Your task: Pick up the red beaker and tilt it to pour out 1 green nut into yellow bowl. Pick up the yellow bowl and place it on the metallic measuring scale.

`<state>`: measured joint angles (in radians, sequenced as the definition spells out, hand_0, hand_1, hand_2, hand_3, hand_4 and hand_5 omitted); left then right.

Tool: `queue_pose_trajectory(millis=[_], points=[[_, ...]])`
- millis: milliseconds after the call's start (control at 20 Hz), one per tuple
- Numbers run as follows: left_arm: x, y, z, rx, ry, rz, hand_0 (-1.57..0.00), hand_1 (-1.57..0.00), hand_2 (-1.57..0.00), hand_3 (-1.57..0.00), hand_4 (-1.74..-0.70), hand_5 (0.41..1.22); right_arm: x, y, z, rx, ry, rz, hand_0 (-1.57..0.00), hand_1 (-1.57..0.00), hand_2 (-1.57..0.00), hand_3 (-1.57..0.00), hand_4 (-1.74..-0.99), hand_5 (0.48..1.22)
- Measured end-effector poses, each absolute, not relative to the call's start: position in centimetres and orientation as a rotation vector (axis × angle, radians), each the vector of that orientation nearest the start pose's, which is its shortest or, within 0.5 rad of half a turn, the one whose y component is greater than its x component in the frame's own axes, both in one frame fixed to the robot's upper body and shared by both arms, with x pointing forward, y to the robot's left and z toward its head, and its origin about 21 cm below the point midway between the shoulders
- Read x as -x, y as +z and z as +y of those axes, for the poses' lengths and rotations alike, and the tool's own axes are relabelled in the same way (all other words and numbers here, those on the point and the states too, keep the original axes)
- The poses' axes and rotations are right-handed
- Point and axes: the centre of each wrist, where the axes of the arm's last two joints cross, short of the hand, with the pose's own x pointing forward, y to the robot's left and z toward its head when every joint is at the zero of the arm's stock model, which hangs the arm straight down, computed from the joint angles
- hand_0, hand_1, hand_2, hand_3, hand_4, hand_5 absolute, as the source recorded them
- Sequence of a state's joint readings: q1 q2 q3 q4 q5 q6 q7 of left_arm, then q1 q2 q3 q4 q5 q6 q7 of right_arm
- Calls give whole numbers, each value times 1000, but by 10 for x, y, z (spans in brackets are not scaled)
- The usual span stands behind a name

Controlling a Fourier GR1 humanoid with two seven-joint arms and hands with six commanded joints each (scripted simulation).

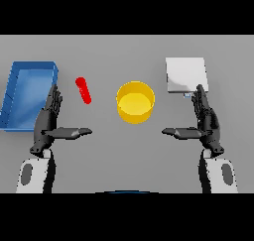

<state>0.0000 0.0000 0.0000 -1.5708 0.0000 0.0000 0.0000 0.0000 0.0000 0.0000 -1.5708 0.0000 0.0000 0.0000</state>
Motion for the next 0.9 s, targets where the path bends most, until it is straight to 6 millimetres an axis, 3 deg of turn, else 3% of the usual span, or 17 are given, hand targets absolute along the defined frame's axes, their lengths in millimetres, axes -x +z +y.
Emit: queue_pose_trajectory(millis=[300,400,550,700,900], points=[[-251,0,228,-5,0,-1566,1,1,1,1,-1141,660,-253,-2,-227,0,-3,-1559,1,1,1,1,-1071,578],[-228,8,229,-53,-153,-1645,1,1,1,1,-1144,660,-238,3,-227,170,210,-1708,1,1,1,1,-1066,576],[-213,20,225,-78,-223,-1629,1,1,1,1,-1136,657,-230,9,-219,246,303,-1720,1,1,1,1,-1084,585],[-213,21,222,-71,-239,-1584,1,1,1,1,-1137,650,-232,15,-222,215,294,-1708,1,1,1,1,-1131,607],[-235,13,223,-78,-254,-1515,1,1,1,1,-1145,643,-233,14,-220,160,285,-1714,1,1,1,1,-1189,626]])
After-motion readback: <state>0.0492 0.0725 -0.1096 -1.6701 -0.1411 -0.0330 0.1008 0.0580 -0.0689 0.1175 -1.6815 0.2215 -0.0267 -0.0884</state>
